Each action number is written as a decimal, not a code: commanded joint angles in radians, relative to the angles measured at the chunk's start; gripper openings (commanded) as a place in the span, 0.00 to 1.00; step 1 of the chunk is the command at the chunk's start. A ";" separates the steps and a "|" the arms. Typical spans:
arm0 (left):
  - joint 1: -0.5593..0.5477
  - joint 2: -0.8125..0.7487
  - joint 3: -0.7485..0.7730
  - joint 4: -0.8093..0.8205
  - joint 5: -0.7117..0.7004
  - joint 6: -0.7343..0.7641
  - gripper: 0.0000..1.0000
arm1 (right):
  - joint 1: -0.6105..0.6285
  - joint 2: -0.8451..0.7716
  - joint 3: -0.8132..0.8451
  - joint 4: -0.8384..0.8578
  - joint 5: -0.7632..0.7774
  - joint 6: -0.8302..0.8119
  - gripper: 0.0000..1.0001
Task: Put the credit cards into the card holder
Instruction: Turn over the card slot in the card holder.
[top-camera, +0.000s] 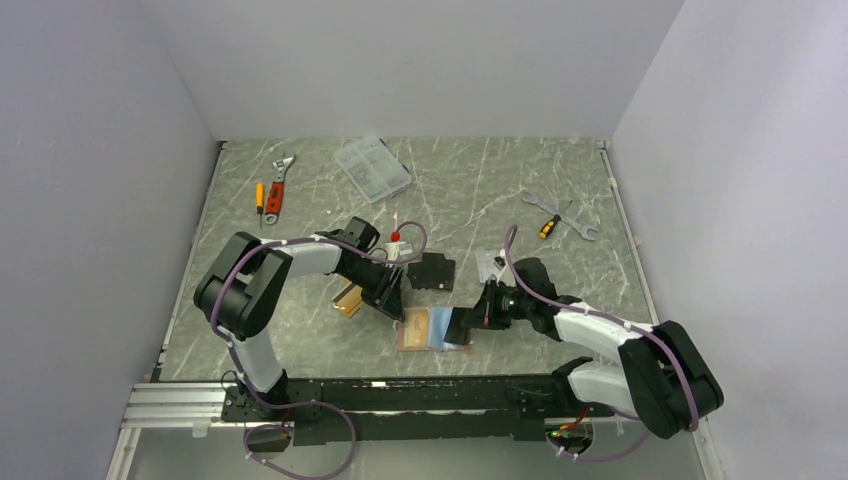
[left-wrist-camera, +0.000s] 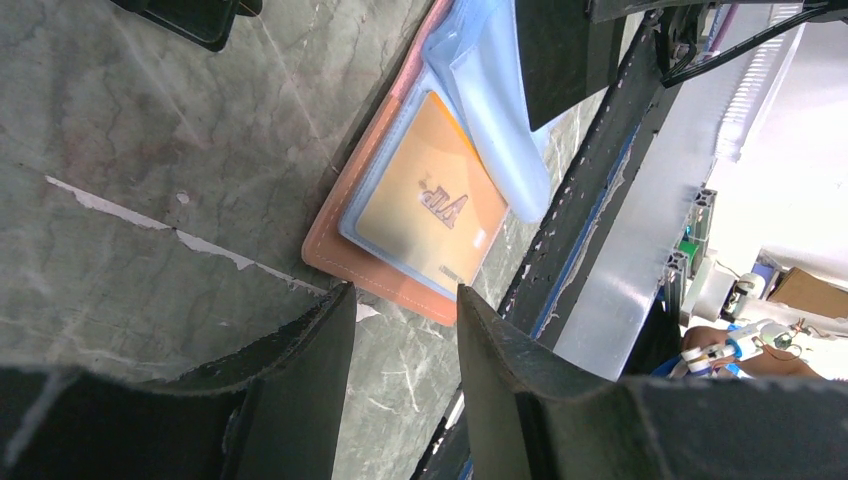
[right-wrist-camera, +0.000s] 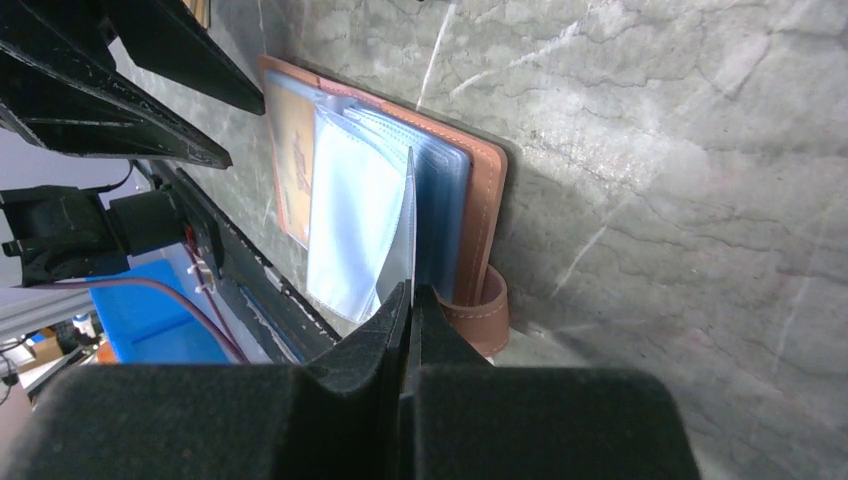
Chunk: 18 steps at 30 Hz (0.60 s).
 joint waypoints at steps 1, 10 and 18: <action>0.003 -0.023 -0.006 0.024 0.039 -0.005 0.47 | 0.018 0.042 0.017 0.064 -0.002 0.008 0.00; 0.006 -0.027 -0.005 0.024 0.046 -0.006 0.47 | 0.021 0.085 0.038 0.105 -0.032 0.013 0.00; 0.011 -0.031 -0.005 0.023 0.046 -0.006 0.47 | 0.024 0.094 0.077 0.115 -0.066 0.012 0.00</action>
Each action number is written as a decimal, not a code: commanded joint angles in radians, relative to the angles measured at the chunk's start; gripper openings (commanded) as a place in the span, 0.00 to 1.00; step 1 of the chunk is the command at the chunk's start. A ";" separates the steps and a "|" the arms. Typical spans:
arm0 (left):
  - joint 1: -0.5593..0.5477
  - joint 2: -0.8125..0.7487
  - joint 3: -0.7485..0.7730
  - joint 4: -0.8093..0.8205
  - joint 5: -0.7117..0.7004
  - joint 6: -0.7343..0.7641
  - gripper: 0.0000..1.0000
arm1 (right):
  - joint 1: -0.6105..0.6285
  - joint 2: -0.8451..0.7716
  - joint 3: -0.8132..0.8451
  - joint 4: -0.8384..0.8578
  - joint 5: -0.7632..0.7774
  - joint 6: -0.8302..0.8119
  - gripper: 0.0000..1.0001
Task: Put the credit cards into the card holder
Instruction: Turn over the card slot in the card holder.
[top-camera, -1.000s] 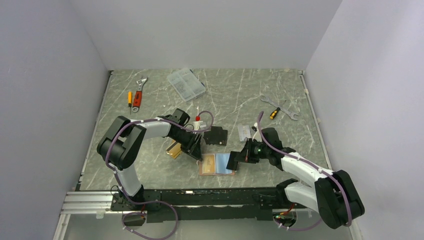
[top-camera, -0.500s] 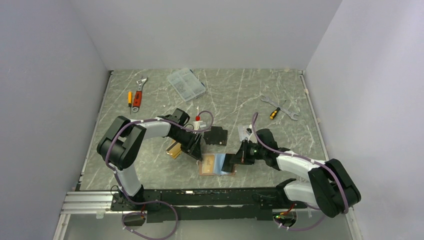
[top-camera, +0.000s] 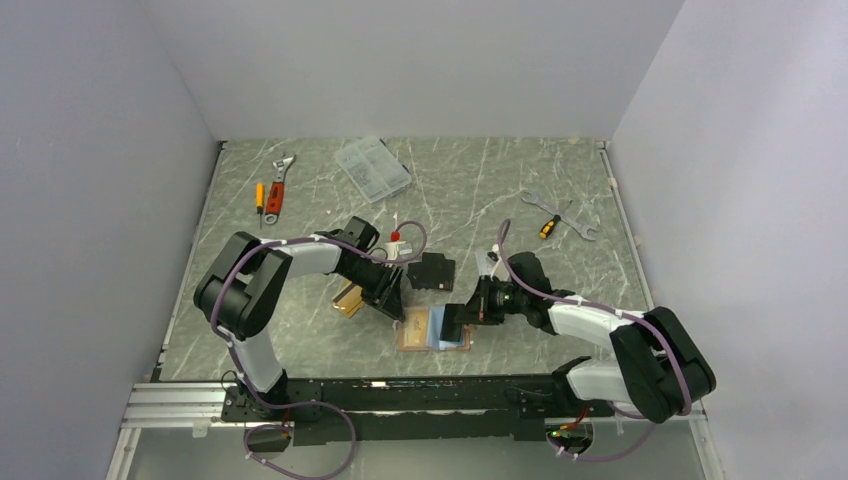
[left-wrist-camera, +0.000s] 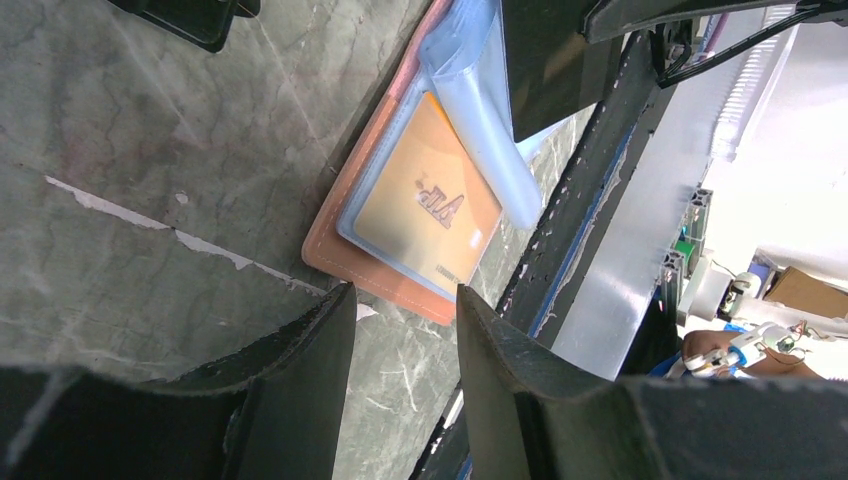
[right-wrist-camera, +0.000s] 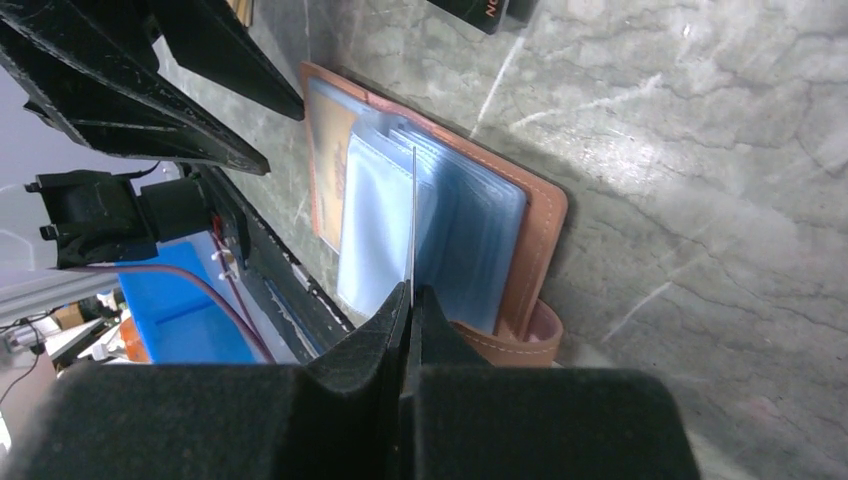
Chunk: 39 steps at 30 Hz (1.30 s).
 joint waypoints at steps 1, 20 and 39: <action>0.009 -0.032 -0.005 0.023 0.039 -0.006 0.47 | 0.005 -0.003 0.040 0.041 -0.017 -0.010 0.00; 0.016 -0.039 0.054 -0.011 0.089 0.027 0.47 | 0.004 0.150 0.101 0.157 -0.118 0.002 0.00; -0.137 -0.012 0.153 -0.122 -0.054 0.188 0.48 | 0.007 0.225 0.134 0.215 -0.145 0.011 0.00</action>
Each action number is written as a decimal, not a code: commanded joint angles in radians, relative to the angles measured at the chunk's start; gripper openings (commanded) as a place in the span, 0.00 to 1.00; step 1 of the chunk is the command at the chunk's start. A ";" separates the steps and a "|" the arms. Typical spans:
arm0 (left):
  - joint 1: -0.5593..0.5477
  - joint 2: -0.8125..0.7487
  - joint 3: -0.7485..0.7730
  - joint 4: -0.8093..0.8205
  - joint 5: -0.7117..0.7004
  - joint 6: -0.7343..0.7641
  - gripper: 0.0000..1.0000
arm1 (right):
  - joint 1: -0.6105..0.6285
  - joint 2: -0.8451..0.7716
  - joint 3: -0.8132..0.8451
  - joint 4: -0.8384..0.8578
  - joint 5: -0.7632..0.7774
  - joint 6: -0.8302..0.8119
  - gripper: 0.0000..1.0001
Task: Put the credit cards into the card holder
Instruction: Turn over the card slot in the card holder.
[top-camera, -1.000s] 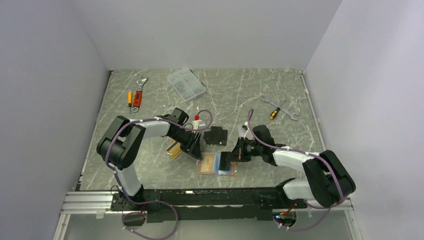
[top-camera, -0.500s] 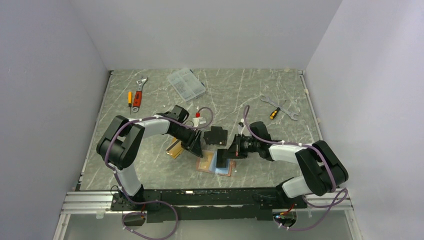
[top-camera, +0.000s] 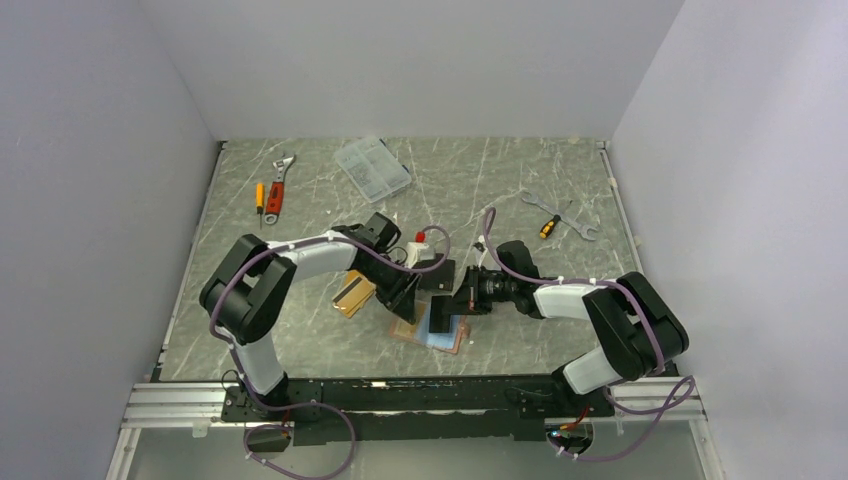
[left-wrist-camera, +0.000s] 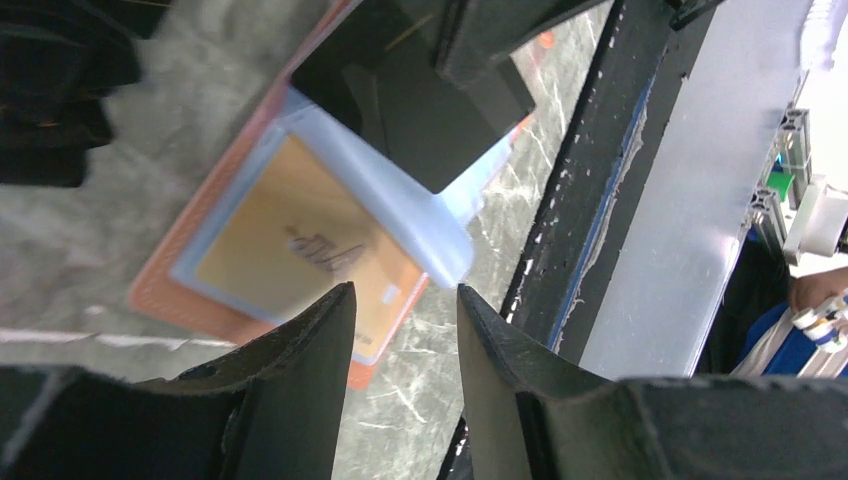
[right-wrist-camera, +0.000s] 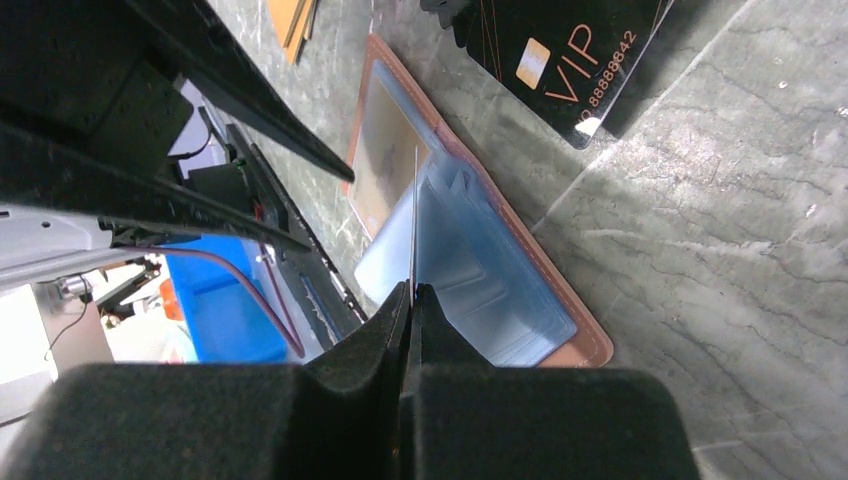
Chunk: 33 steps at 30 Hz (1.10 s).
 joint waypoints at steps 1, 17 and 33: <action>-0.048 -0.008 0.032 -0.018 -0.007 0.021 0.47 | 0.004 0.007 0.035 0.057 -0.012 0.001 0.00; -0.135 0.085 0.079 -0.016 -0.226 -0.041 0.47 | 0.004 -0.001 0.016 0.079 -0.004 0.011 0.00; -0.180 0.185 0.099 -0.062 -0.416 -0.011 0.38 | -0.003 -0.074 -0.018 0.035 0.008 0.002 0.00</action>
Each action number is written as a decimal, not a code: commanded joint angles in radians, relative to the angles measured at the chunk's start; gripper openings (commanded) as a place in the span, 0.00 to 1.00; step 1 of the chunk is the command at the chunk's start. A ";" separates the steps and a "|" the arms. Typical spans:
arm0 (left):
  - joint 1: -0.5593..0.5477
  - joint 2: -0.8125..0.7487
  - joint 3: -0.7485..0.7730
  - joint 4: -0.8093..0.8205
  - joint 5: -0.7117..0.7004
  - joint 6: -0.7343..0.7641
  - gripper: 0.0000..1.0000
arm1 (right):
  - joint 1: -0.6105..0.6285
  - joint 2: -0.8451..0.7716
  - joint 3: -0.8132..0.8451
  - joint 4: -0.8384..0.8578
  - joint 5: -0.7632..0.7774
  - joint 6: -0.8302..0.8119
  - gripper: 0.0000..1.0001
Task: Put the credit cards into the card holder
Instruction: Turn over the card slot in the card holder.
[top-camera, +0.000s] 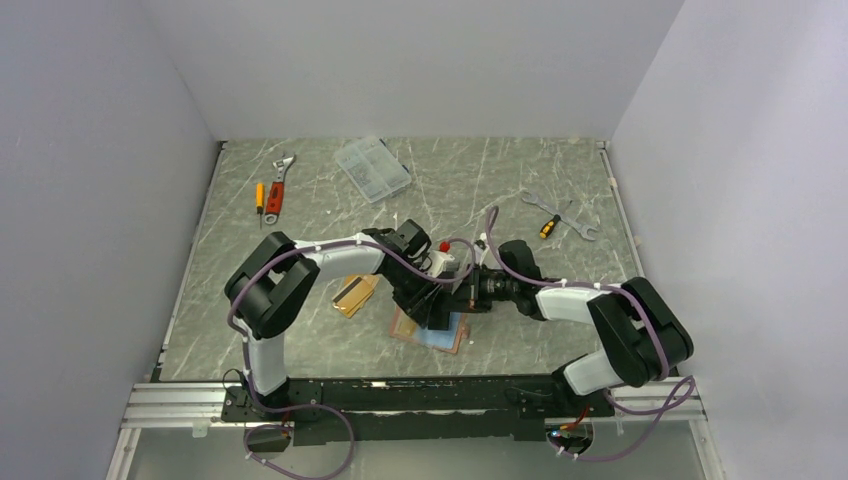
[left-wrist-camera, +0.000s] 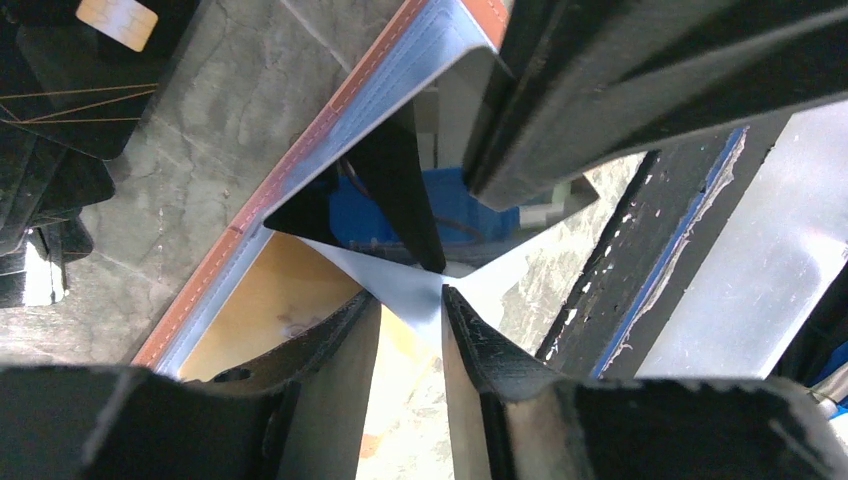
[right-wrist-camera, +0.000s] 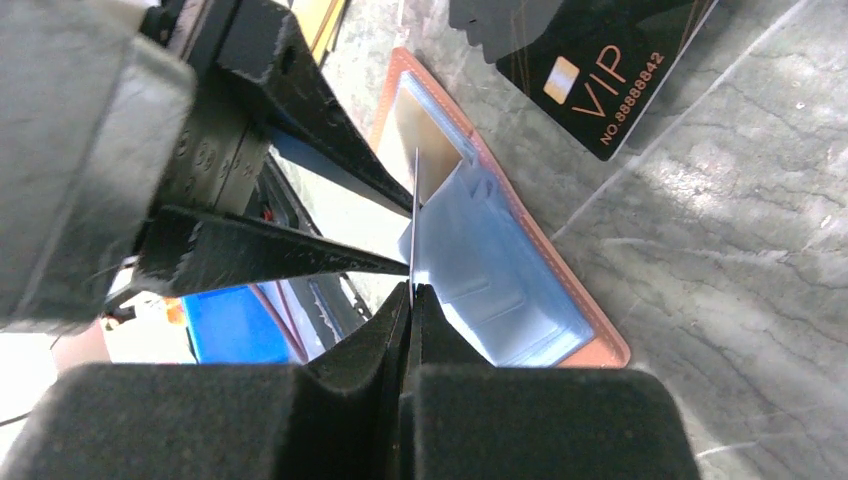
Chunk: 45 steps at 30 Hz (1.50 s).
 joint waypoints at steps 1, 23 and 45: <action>-0.006 0.078 -0.027 -0.022 -0.189 0.040 0.37 | -0.008 -0.063 -0.014 -0.003 0.004 -0.014 0.00; 0.049 0.063 -0.053 -0.030 -0.076 0.027 0.35 | -0.068 -0.157 -0.123 -0.093 -0.057 -0.024 0.00; 0.056 0.046 -0.059 -0.024 -0.052 0.021 0.34 | -0.065 -0.103 -0.153 -0.025 -0.110 -0.004 0.00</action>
